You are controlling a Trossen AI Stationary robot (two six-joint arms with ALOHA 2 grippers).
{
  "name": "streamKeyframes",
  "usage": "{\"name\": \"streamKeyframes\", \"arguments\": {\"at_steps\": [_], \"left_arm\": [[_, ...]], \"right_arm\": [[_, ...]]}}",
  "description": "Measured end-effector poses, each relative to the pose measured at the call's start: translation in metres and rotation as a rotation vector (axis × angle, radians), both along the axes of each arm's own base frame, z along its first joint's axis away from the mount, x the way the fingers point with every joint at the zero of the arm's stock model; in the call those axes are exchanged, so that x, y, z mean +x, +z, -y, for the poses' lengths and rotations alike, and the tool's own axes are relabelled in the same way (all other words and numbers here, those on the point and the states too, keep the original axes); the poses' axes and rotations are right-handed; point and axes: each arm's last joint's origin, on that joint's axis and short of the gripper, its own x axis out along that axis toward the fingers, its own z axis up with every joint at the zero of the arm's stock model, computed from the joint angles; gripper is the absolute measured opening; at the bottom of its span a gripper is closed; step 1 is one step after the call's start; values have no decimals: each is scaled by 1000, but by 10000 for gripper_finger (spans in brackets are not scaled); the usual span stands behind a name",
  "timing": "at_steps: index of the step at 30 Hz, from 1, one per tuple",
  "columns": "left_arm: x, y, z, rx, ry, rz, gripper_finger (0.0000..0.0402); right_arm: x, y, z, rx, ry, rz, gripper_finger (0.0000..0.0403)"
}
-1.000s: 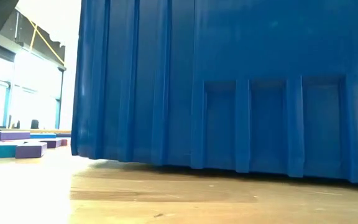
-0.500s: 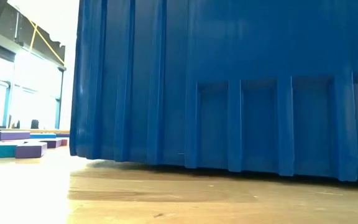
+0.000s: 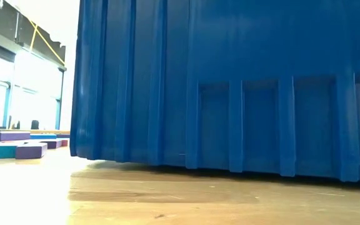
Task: Sort blocks
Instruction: Insert the bin divider into the blue bin
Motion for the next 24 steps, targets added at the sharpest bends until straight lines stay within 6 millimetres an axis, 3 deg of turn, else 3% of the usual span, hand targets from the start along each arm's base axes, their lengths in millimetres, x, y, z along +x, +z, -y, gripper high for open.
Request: {"name": "streamKeyframes", "arguments": {"at_steps": [5, 11, 17, 24], "left_arm": [[6, -16, -29, -47, 146, -48, 51], [12, -35, -35, -179, -18, -129, 22], [15, -35, -25, -135, -42, -108, 1], [5, -15, -28, -136, -20, -42, 4]], "right_arm": [[0, -8, 1, 55, -20, -37, 55], [-1, -27, -2, 108, -26, -130, 8], [-4, -27, -6, 117, -11, -142, 5], [-13, -6, -6, 157, -9, -133, 3]]}}
